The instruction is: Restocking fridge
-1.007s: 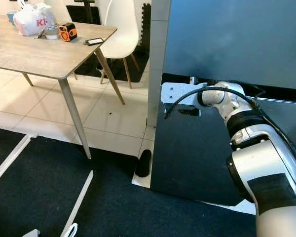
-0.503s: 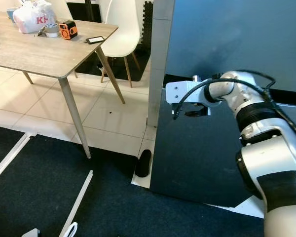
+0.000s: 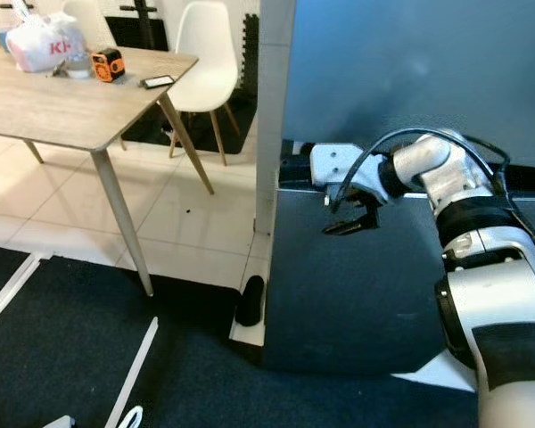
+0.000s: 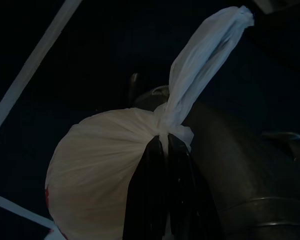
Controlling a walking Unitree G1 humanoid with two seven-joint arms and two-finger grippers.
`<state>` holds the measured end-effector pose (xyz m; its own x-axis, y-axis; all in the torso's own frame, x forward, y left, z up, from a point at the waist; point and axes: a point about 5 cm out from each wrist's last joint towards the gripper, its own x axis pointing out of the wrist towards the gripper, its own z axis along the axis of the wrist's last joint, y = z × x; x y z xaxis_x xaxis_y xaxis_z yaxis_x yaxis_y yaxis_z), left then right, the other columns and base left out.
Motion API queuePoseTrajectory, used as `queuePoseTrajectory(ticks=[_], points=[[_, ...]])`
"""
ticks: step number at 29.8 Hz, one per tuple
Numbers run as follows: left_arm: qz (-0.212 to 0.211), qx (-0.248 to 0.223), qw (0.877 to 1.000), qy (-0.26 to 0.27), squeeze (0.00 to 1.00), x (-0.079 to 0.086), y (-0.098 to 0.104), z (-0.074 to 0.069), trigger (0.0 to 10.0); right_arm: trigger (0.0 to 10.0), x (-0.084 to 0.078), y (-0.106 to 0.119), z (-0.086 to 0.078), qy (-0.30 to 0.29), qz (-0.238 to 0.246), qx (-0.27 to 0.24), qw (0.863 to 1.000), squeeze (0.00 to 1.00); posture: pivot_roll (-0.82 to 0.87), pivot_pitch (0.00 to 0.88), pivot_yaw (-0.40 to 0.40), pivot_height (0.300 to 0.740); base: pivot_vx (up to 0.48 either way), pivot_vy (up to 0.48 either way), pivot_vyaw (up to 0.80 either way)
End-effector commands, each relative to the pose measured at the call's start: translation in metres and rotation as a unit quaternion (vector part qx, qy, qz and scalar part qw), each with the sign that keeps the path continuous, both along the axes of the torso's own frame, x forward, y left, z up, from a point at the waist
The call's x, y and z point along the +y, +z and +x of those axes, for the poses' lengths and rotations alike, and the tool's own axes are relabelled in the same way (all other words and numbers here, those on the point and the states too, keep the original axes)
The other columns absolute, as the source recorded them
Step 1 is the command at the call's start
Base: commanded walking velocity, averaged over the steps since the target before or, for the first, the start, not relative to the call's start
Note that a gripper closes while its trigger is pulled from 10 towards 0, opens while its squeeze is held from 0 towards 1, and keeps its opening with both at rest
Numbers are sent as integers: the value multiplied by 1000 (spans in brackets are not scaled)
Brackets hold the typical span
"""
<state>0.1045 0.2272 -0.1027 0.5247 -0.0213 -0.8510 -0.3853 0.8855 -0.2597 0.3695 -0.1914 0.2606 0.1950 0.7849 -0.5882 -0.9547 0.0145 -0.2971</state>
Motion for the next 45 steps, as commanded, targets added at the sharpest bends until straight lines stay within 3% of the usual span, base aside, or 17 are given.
queuePoseTrajectory(ticks=[1, 10, 13, 17, 24, 25, 26, 30, 31, 32, 35, 37, 38, 40, 42, 43, 45], points=[[-3, 14, 1000, -5, 0, -2, -2, -5, 10000, 10000, 14, 0, -2, 39, 27, 13, 999, 0, -26, 68, -3, 740, 0, 0, 0], [-3, 10, 1000, -6, 0, -1, -1, -1, 10000, 10000, 15, 10, -19, 76, 173, 27, 982, 0, -23, 61, 0, 740, 0, 0, 0], [-3, 10, 1000, -6, 0, -1, -1, -2, 10000, 10000, 15, 6, -22, 80, 182, 35, 979, 0, -23, 61, 0, 740, 0, 0, 0], [-3, 11, 1000, -7, 0, -1, -1, -3, 10000, 10000, 16, -26, -44, 99, 199, 105, 969, 0, -29, 60, 5, 740, 0, 0, 0], [-2, 13, 1000, -9, 0, 0, -1, -3, 10000, 10000, 18, -50, -54, 97, 189, 149, 966, 0, -30, 57, 5, 740, 0, 0, 0], [-2, 12, 1000, -9, 0, 0, -1, -3, 10000, 10000, 18, -60, -56, 91, 182, 162, 966, 0, -28, 55, 4, 740, 0, 0, 0], [2, 6, 1000, -4, 0, 3, 1, 2, 10000, 10000, 15, -98, -62, 49, 163, 208, 963, 0, -24, 49, 5, 740, 0, 0, 0], [3, 3, 1000, -3, 0, 5, 2, 3, 10000, 10000, 13, -115, -65, 25, 154, 227, 961, 0, -24, 49, 5, 740, 0, 0, 0], [6, 2, 1000, -2, 0, 6, 2, 4, 10000, 7412, 7, -140, -68, -23, 145, 250, 957, 0, -25, 46, 6, 740, 0, 0, 0], [8, 2, 1000, -2, 0, 7, 3, 5, 10000, 0, 3, -158, -71, -66, 139, 261, 953, 0, -25, 46, 8, 740, 0, 0, 0], [13, 0, 1000, 1, 0, 10, 4, 7, 10000, 0, -7, -196, -77, -173, 115, 269, 941, 0, -25, 42, 9, 740, 0, 0, 0], [20, -4, 1000, 12, 0, 15, 5, 9, 10000, 0, -14, -229, -88, -281, 96, 272, 915, 0, -21, 42, 9, 740, 0, 0, 0], [20, -4, 1000, 12, 0, 15, 5, 9, 10000, 0, -14, -229, -88, -281, 96, 272, 915, 0, -21, 42, 9, 740, 0, 0, 0], [25, -7, 999, 21, 0, 19, 7, 10, 10000, 0, -20, -256, -104, -368, 83, 285, 881, 0, -8, 39, 10, 740, 0, 0, 0], [27, -8, 999, 23, 0, 21, 7, 11, 10000, 0, -22, -265, -110, -391, 77, 289, 871, 0, -8, 39, 10, 740, 0, 0, 0], [31, -8, 999, 28, 0, 24, 8, 10, 10000, 0, -25, -281, -125, -434, 65, 299, 847, 0, -3, 36, 13, 740, 0, 0, 0], [33, -8, 999, 30, 0, 25, 8, 9, 10000, 0, -26, -285, -129, -445, 61, 301, 841, 0, -3, 36, 13, 740, 0, 0, 0]])
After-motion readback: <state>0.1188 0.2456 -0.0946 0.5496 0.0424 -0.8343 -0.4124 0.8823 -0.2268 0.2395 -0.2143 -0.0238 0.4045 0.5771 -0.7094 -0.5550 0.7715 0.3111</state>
